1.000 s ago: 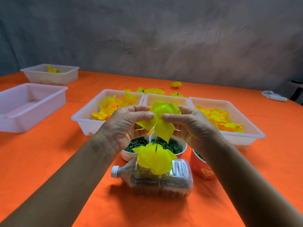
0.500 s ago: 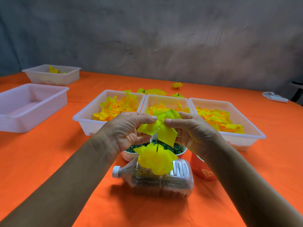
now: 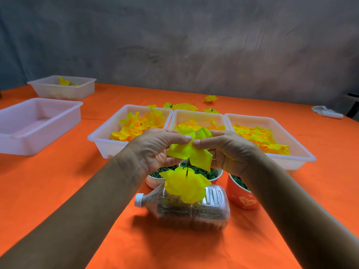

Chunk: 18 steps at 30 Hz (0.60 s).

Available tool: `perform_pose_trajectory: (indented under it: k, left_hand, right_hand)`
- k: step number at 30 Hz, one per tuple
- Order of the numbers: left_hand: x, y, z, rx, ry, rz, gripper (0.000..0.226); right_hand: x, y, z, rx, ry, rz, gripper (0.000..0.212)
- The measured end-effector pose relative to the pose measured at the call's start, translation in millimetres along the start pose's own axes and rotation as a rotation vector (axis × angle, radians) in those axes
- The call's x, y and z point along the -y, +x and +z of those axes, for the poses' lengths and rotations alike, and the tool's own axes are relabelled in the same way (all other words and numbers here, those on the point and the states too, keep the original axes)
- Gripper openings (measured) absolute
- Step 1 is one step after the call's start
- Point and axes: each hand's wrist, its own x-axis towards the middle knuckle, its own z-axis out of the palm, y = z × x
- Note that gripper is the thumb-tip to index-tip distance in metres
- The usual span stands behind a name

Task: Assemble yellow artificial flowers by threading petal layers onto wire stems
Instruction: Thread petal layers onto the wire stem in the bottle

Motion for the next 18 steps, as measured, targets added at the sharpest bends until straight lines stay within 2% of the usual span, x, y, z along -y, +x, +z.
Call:
perform_pose_trajectory:
  k: [2, 4, 5, 9, 12, 16, 18]
  left_hand:
    - [0, -1, 3, -0.028, -0.017, 0.017, 0.050]
    - [1, -2, 5, -0.023, -0.017, 0.004, 0.050]
    - [3, 0, 3, -0.017, -0.018, -0.007, 0.049]
    - [6, -1, 0, -0.016, -0.013, -0.041, 0.043]
    - [8, 0, -1, -0.017, -0.032, -0.046, 0.047]
    - [12, -1, -2, -0.020, -0.046, -0.064, 0.051]
    - [13, -2, -2, -0.024, -0.035, -0.065, 0.060]
  right_hand:
    - [3, -1, -2, -0.014, 0.002, 0.005, 0.050]
    - [2, 0, -3, -0.017, -0.005, 0.028, 0.066]
    - [1, 0, -4, -0.016, -0.008, 0.040, 0.068]
    - [-1, 3, -4, 0.002, -0.009, 0.071, 0.046]
    - [-3, 5, -3, 0.006, -0.015, 0.075, 0.038]
    - [-7, 9, -3, -0.043, -0.014, 0.078, 0.046]
    - [-9, 10, -3, -0.038, -0.008, 0.071, 0.044]
